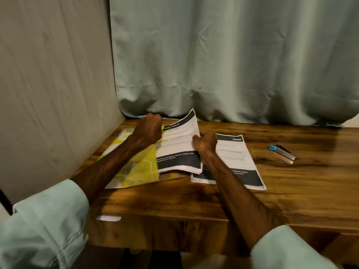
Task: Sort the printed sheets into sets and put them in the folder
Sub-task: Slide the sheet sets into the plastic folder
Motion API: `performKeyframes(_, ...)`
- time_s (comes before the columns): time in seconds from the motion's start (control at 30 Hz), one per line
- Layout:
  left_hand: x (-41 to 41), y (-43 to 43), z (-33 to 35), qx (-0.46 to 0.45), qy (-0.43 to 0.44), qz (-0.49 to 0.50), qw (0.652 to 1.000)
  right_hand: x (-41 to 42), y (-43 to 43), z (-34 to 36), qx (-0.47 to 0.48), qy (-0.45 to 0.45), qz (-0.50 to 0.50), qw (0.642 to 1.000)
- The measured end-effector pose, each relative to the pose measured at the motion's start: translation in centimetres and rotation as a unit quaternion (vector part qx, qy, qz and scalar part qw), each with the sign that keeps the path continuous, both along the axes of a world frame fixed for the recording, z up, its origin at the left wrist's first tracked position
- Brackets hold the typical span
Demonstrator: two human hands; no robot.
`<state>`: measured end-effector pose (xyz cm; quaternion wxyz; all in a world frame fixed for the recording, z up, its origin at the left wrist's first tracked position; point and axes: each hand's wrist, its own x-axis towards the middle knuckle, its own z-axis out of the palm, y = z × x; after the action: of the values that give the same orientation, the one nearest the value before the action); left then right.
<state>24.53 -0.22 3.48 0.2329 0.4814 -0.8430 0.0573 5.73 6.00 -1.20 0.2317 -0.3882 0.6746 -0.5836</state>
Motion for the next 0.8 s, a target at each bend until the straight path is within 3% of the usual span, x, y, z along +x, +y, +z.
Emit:
performKeyframes(0.13, -0.4, 0.1, -0.2, -0.015, -0.001, 0.013, 1.000, 3.6, 0.0, -0.6, 0.020, 0.004, 0.013, 1.000)
performKeyframes(0.4, -0.2, 0.0, -0.5, 0.003, 0.047, 0.027, 0.999, 7.4, -2.1, -2.3, 0.072, 0.059, 0.141, 0.986)
performKeyframes(0.6, -0.6, 0.0, -0.7, 0.014, 0.043, 0.028, 0.999, 5.5, -1.9, -1.6, 0.074, -0.049, 0.129, 0.988)
performKeyframes(0.8, -0.2, 0.0, -1.0, -0.004, 0.004, 0.002, 1.000, 6.5, -2.5, -1.7, 0.108, 0.006, 0.109, 0.988)
